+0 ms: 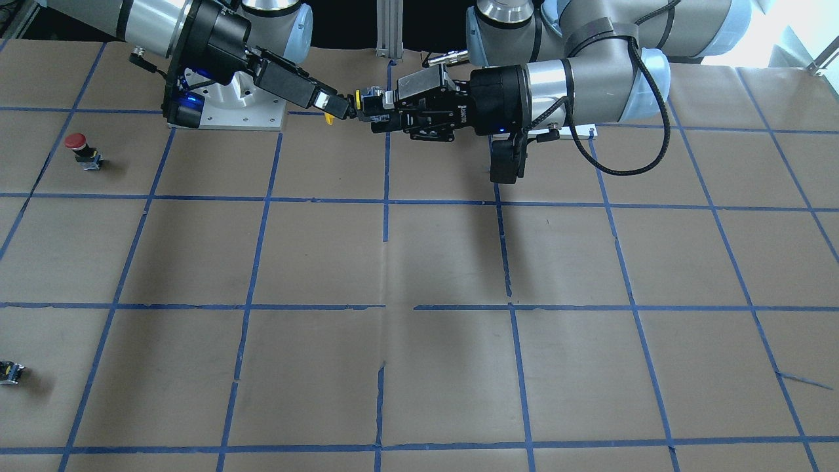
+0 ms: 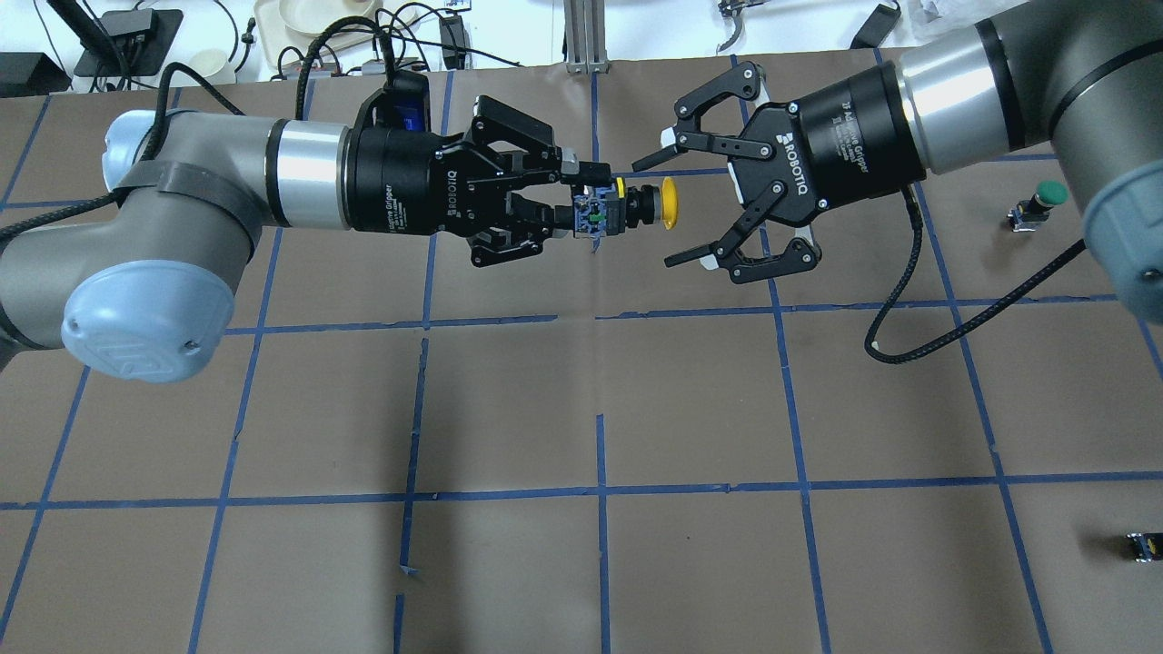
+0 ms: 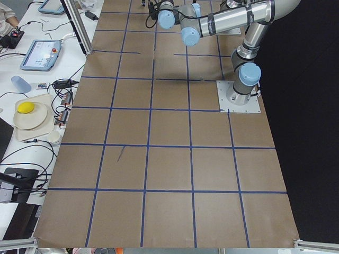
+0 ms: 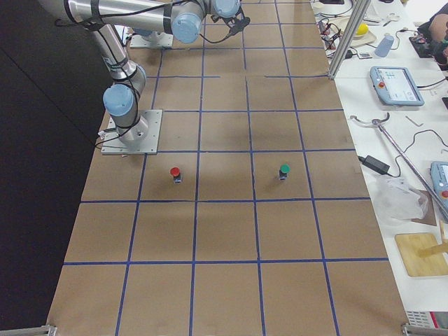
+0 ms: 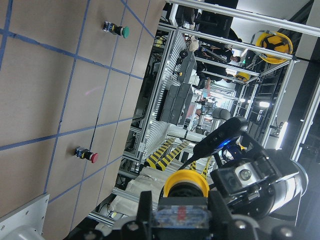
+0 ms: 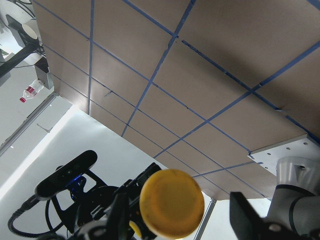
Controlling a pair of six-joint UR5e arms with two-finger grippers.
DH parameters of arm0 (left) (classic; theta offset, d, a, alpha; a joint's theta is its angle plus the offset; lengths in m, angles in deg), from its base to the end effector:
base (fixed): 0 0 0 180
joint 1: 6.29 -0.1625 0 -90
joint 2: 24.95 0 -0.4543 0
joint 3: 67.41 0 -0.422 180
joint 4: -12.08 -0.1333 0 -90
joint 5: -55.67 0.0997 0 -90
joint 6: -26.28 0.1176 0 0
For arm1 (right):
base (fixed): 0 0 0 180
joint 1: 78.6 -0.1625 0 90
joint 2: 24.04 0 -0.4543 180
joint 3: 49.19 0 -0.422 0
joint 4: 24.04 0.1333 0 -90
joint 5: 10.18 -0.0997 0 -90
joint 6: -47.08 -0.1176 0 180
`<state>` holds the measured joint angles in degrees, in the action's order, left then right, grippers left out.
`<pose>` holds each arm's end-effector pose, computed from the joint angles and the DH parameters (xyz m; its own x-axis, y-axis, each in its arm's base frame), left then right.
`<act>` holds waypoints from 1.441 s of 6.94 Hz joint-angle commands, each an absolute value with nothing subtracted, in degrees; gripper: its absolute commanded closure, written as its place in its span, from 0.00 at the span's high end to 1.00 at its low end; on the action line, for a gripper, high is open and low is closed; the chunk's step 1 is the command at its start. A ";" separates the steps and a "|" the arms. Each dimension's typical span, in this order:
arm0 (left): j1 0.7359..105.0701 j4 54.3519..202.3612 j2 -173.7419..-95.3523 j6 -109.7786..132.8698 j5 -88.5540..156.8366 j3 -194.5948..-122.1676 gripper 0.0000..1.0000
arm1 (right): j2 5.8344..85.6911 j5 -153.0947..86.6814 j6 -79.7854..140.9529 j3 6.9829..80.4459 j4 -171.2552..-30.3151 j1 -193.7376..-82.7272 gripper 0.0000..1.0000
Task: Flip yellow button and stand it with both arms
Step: 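Close the right gripper on the yellow cap and open the left gripper, then carry the block away with the right gripper while the left gripper withdraws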
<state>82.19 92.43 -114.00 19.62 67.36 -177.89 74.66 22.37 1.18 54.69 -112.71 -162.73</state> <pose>-0.2355 -0.4907 0.4351 -0.1937 -0.2864 0.9383 -0.0489 0.9581 0.2823 0.1859 -0.4649 0.4993 -0.2927 0.8142 -0.5014 0.4480 0.5800 0.6803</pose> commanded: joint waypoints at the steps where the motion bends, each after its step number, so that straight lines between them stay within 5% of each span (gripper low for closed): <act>1: 82.21 92.50 -113.99 19.68 67.36 -177.98 0.18 | 74.66 22.42 -0.02 54.69 -112.89 -162.71 0.35; 3: 82.21 92.50 -113.55 19.34 67.45 -177.98 0.21 | 74.66 22.33 -0.02 54.69 -112.81 -162.71 0.30; 4: 82.21 92.50 -113.72 19.42 67.80 -177.89 0.78 | 74.66 22.42 -0.02 54.61 -112.81 -162.71 0.30; 5: 82.21 92.41 -113.72 18.90 67.80 -177.80 1.00 | 74.66 22.51 -0.02 54.61 -112.81 -162.63 0.30; 10: 74.86 88.03 -113.28 18.90 82.96 -176.84 1.00 | 74.66 31.28 5.47 53.73 -111.94 -154.66 0.30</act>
